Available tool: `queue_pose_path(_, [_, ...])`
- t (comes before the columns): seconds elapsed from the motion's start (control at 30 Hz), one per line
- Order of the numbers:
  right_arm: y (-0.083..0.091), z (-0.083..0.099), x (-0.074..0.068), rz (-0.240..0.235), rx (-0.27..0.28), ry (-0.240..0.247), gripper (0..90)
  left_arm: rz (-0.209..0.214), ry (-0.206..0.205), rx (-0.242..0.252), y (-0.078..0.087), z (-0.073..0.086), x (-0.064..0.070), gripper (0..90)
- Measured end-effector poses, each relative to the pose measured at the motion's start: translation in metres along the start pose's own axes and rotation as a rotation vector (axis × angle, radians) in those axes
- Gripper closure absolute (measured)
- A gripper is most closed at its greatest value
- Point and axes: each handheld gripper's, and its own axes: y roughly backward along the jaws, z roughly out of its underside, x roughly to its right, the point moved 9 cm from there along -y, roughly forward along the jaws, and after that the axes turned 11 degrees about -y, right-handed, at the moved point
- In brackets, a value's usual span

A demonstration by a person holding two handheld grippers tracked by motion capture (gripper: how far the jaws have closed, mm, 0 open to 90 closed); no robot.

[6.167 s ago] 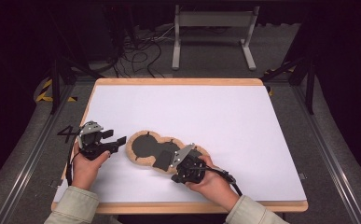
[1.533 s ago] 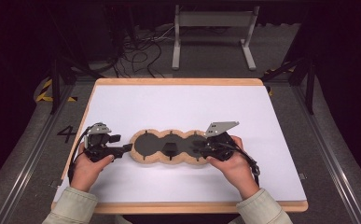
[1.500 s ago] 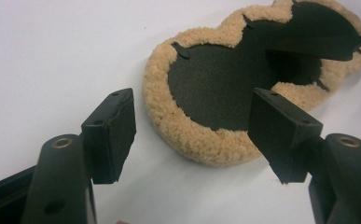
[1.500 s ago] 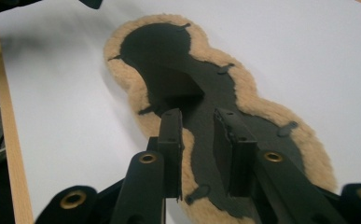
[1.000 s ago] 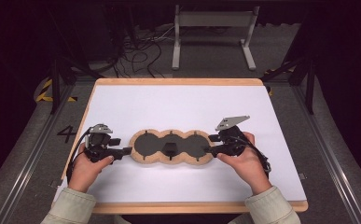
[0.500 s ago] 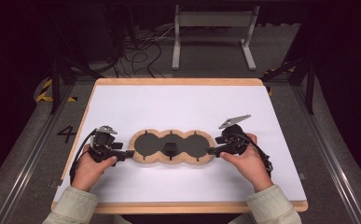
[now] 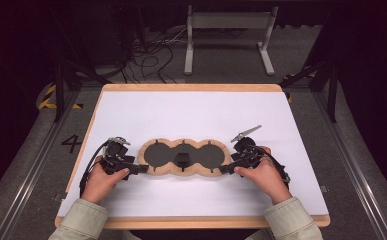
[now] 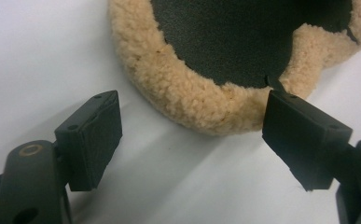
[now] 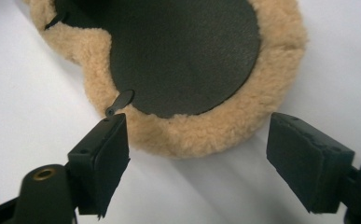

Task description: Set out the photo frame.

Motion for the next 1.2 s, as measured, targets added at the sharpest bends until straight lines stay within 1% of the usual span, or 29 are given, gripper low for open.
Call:
queue_pose_path(0.03, [0.000, 0.000, 0.000, 0.000, 0.000, 0.000, 20.6, 0.000, 0.000, 0.000, 0.000, 0.000, 0.000, 19.1])
queue_pose_path(0.1, [-0.005, 0.002, 0.000, 0.001, -0.022, -0.001, 18.7, 0.019, 0.015, 0.007, -0.001, -0.001, 0.002, 18.8])
queue_pose_path(0.17, [-0.006, 0.002, 0.001, 0.004, -0.029, 0.000, 18.4, 0.013, 0.016, 0.009, -0.001, -0.002, 0.000, 18.8])
queue_pose_path(0.3, [-0.013, 0.003, -0.001, -0.002, -0.050, -0.008, 14.7, 0.018, 0.043, 0.009, -0.001, -0.003, 0.000, 18.9])
queue_pose_path(0.33, [-0.013, 0.003, -0.001, -0.002, -0.050, -0.008, 14.7, 0.018, 0.043, 0.009, -0.001, -0.003, 0.000, 18.9])
queue_pose_path(0.37, [-0.013, 0.003, -0.001, -0.001, -0.049, -0.008, 14.6, 0.017, 0.045, 0.003, 0.000, -0.002, -0.001, 18.9])
queue_pose_path(0.4, [-0.013, 0.002, -0.001, -0.002, -0.051, -0.014, 14.5, 0.000, 0.046, -0.010, 0.002, 0.000, -0.004, 18.0])
queue_pose_path(0.43, [-0.013, 0.002, -0.001, -0.002, -0.049, -0.014, 14.4, -0.010, 0.060, -0.005, 0.003, 0.000, -0.005, 17.0])
queue_pose_path(0.47, [-0.014, 0.002, -0.001, -0.002, -0.048, -0.013, 14.3, -0.009, 0.058, -0.009, 0.004, 0.001, -0.007, 16.7])
queue_pose_path(0.5, [-0.014, 0.002, -0.001, -0.001, -0.048, -0.012, 14.3, -0.005, 0.065, -0.006, 0.005, 0.001, -0.009, 16.7])
queue_pose_path(0.57, [-0.014, 0.002, -0.001, 0.005, -0.048, -0.010, 14.2, -0.007, 0.068, -0.011, 0.004, 0.000, -0.008, 16.1])
queue_pose_path(0.7, [-0.015, 0.002, -0.002, 0.009, -0.048, -0.007, 14.2, -0.026, 0.063, -0.035, 0.002, 0.000, -0.007, 15.2])
queue_pose_path(0.77, [-0.014, 0.002, -0.002, 0.008, -0.047, -0.008, 14.2, -0.025, 0.070, -0.046, 0.003, 0.000, -0.006, 15.0])
queue_pose_path(0.83, [-0.015, 0.002, -0.002, 0.008, -0.047, -0.008, 14.2, -0.016, 0.074, -0.039, 0.004, 0.000, -0.007, 15.1])
queue_pose_path(0.93, [-0.015, 0.002, -0.001, 0.007, -0.046, 0.001, 14.2, -0.019, 0.059, -0.040, 0.001, -0.002, -0.005, 14.6])
queue_pose_path(1.0, [-0.015, 0.002, -0.001, 0.005, -0.045, 0.005, 14.3, -0.009, 0.062, -0.032, -0.002, -0.005, -0.002, 15.6])
queue_pose_path(1.03, [-0.015, 0.002, -0.001, 0.005, -0.044, 0.006, 14.3, -0.003, 0.054, -0.034, -0.003, -0.006, 0.000, 16.2])
queue_pose_path(1.1, [-0.014, 0.002, -0.001, 0.003, -0.034, -0.003, 14.6, 0.024, 0.046, -0.037, -0.006, -0.009, 0.005, 18.1])
queue_pose_path(1.13, [-0.014, 0.002, 0.000, -0.002, -0.032, -0.001, 14.6, 0.030, 0.051, -0.037, -0.007, -0.010, 0.007, 18.4])
queue_pose_path(1.17, [-0.014, 0.002, 0.000, -0.003, -0.031, -0.001, 14.7, 0.022, 0.035, -0.051, -0.008, -0.010, 0.009, 18.5])
queue_pose_path(1.2, [-0.015, 0.002, 0.000, -0.001, -0.025, -0.002, 15.1, 0.028, 0.046, -0.047, -0.009, -0.011, 0.010, 16.5])
